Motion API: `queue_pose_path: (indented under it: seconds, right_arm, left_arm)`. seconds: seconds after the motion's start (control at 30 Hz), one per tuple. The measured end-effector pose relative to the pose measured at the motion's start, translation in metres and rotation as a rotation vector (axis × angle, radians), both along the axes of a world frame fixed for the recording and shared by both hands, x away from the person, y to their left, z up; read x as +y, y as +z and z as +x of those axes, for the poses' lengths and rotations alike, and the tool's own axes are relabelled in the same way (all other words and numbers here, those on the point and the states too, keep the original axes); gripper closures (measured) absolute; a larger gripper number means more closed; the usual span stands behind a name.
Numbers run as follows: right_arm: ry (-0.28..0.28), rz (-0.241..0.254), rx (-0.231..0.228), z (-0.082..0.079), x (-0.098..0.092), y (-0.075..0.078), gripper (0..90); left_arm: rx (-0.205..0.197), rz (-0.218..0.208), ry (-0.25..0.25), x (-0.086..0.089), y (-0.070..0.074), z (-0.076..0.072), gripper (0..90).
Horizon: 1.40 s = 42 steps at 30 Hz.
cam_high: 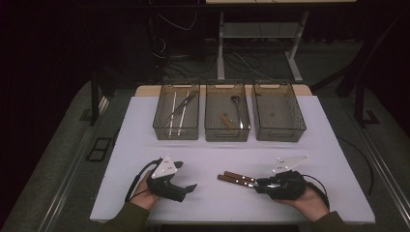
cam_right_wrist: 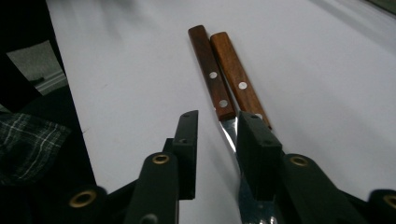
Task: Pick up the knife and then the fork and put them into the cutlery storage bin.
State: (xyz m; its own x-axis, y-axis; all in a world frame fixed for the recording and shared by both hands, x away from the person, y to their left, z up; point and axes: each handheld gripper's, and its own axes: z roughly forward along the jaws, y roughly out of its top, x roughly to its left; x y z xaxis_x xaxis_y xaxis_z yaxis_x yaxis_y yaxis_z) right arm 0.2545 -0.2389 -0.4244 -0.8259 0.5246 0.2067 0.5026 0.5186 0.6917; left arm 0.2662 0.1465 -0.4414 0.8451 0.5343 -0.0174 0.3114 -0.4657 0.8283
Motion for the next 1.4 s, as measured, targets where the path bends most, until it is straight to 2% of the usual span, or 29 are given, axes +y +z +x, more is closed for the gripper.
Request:
queue_pose_path:
  seconds: [0.1,0.23,0.5,0.57,0.83,1.0,1.03,1.1,1.4]
  right_arm:
    - [-0.007,0.003,0.005,0.003,-0.005,-0.001,55.9]
    - [-0.028,-0.001,0.012,0.008,-0.006,0.002,56.8]
    - [0.011,-0.044,-0.016,0.023,0.001,0.008,58.2]
    - [0.019,-0.053,-0.009,0.028,0.003,0.008,58.2]
    - [0.072,-0.114,-0.004,0.042,0.019,0.007,61.7]
    - [0.104,-0.174,0.011,0.048,0.030,0.003,63.8]
    - [0.126,-0.200,-0.004,0.051,0.030,0.002,64.0]
    - [0.142,-0.220,-0.003,0.052,0.033,0.000,65.5]
    - [0.186,-0.273,0.013,0.055,0.037,-0.002,68.0]
  left_arm:
    - [0.000,-0.007,0.002,-0.001,0.000,0.000,9.2]
    - [0.002,-0.007,0.004,-0.001,0.000,0.000,9.2]
    - [0.004,-0.016,0.010,-0.001,-0.001,0.000,9.2]
    - [0.005,-0.016,0.011,-0.002,-0.001,0.000,9.2]
    - [0.004,-0.016,0.009,-0.001,-0.001,0.000,9.2]
    - [0.003,-0.017,0.008,-0.001,-0.001,-0.001,9.2]
    - [0.003,-0.017,0.008,-0.001,-0.001,-0.001,9.2]
    - [0.004,-0.017,0.008,-0.001,-0.001,-0.001,9.2]
    - [0.002,-0.021,0.009,-0.002,-0.001,-0.001,9.2]
